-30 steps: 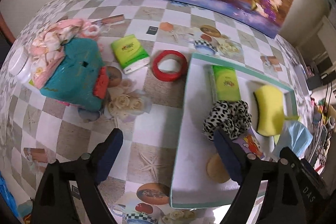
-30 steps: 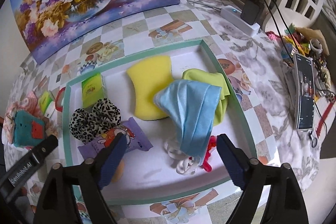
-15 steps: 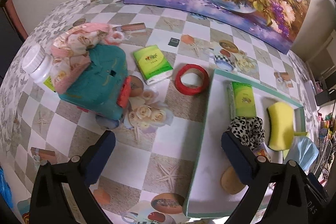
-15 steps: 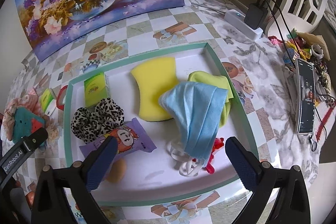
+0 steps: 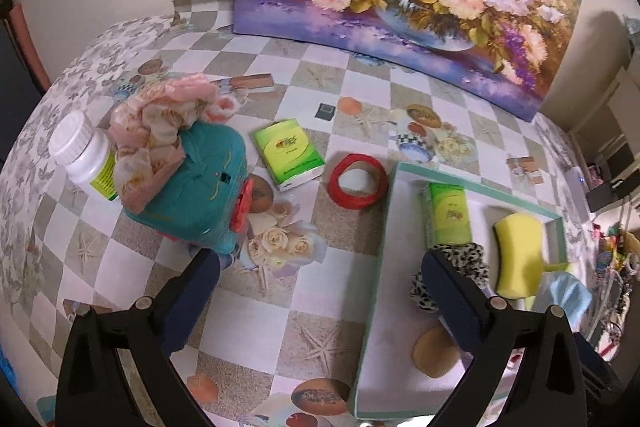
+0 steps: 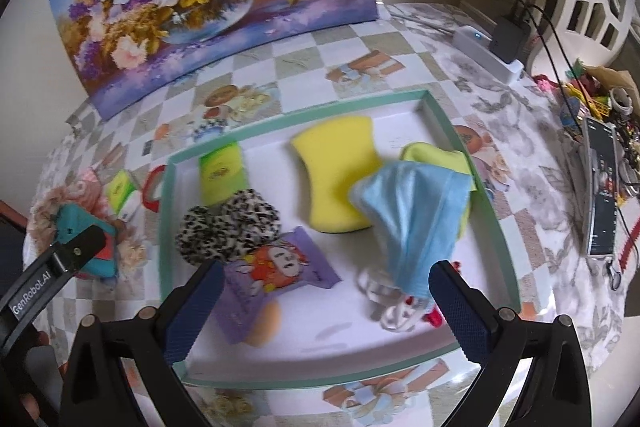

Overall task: Organize soft objects
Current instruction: 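Withdraw both open tools toward the teal toy box and towel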

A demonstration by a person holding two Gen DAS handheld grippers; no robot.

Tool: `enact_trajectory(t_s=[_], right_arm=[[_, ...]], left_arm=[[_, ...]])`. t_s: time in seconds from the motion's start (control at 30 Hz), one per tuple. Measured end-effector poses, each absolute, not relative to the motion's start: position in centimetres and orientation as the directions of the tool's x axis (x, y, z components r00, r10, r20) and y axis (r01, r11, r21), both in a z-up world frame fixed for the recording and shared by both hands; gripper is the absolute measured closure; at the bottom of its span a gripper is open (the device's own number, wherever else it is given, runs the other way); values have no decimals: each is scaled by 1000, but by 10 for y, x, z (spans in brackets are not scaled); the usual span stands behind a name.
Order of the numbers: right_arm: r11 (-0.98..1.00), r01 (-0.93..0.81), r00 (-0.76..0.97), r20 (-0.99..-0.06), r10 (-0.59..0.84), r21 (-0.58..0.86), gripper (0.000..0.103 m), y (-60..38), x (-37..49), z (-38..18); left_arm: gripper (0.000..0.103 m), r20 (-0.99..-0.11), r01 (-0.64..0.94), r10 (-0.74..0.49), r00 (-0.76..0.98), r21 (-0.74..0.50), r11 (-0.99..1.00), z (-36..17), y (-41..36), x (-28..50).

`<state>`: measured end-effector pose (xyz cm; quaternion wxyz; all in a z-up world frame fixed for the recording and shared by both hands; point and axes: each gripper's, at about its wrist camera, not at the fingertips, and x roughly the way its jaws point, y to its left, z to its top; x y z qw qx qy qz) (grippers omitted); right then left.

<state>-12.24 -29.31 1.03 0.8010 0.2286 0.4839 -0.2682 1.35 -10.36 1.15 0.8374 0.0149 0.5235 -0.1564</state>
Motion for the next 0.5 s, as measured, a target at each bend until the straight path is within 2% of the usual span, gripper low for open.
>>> enact_trajectory(t_s=[0.2,0.5], right_arm=[[786,609,410,-890,-202,103,0,-276,-110,20],[846,530,404,-896,-185,64,0,-245,-75,34]], left_arm=[[2,-869,283,-268,417,-155,946,36,-87,18],[2,-892,235,-206,401,-117,965,50,-48,56]])
